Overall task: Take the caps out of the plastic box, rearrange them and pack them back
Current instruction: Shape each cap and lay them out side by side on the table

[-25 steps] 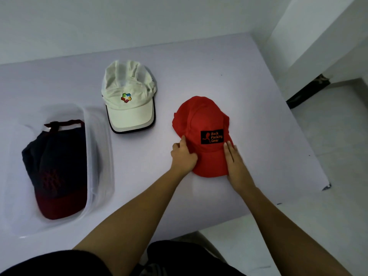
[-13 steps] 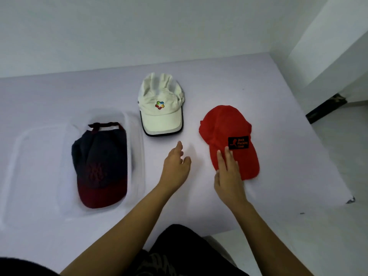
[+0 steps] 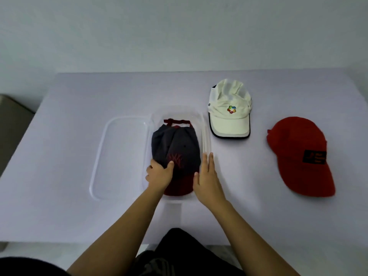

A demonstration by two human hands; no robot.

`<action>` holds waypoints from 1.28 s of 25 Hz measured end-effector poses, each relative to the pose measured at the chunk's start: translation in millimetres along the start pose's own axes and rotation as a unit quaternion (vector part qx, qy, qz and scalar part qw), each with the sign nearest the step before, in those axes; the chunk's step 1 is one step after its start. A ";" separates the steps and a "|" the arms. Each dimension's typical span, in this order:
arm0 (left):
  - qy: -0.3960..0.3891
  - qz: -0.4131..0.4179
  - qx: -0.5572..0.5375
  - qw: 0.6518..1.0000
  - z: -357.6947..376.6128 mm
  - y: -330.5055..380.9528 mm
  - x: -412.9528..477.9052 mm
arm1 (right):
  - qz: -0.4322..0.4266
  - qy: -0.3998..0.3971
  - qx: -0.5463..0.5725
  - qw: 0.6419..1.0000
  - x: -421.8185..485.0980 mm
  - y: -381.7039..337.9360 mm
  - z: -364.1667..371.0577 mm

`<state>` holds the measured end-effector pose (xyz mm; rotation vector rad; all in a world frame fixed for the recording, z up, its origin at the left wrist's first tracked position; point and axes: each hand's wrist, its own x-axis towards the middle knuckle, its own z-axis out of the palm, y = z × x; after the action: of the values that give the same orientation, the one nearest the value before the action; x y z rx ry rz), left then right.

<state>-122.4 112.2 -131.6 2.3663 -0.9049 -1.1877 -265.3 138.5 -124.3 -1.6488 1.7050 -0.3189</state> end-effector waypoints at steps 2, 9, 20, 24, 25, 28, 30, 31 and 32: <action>-0.023 -0.056 -0.004 0.998 1.3 -4.9 5.3 | 0.033 -0.027 -0.025 0.999 2.9 -3.9 5.9; -0.001 -0.096 -0.052 0.994 13.7 -0.3 8.4 | 0.042 -0.021 -0.041 0.998 4.2 -5.1 9.5; 0.018 -0.101 -0.413 0.905 -4.4 5.0 -8.1 | 0.004 -0.086 0.082 0.993 -0.5 -1.0 -6.4; -0.007 -0.062 -0.529 0.847 -17.1 22.6 -27.5 | -0.012 -0.091 0.125 0.988 -4.9 3.2 -26.4; -0.005 -0.048 -0.542 0.839 -22.5 28.4 -35.1 | -0.018 -0.047 0.148 0.988 -6.0 2.9 -33.4; -0.021 0.027 -0.584 0.811 -36.9 45.8 -65.3 | 0.018 0.075 0.269 0.960 -8.7 -2.6 -61.4; -0.052 0.090 -0.599 0.794 -41.1 58.0 -90.8 | 0.069 0.061 0.376 0.922 -9.7 -8.9 -80.9; -0.077 0.118 -0.595 0.792 -38.7 65.0 -102.9 | 0.082 0.039 0.432 0.897 -11.6 -8.1 -91.0; -0.107 0.140 -0.580 0.795 -33.9 71.4 -112.7 | 0.084 0.032 0.480 0.873 -14.5 -5.7 -102.5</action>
<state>-173.2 136.1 -5.9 1.0800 -0.3312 -1.3263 -328.3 120.1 -44.0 -0.7481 1.3464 -0.9595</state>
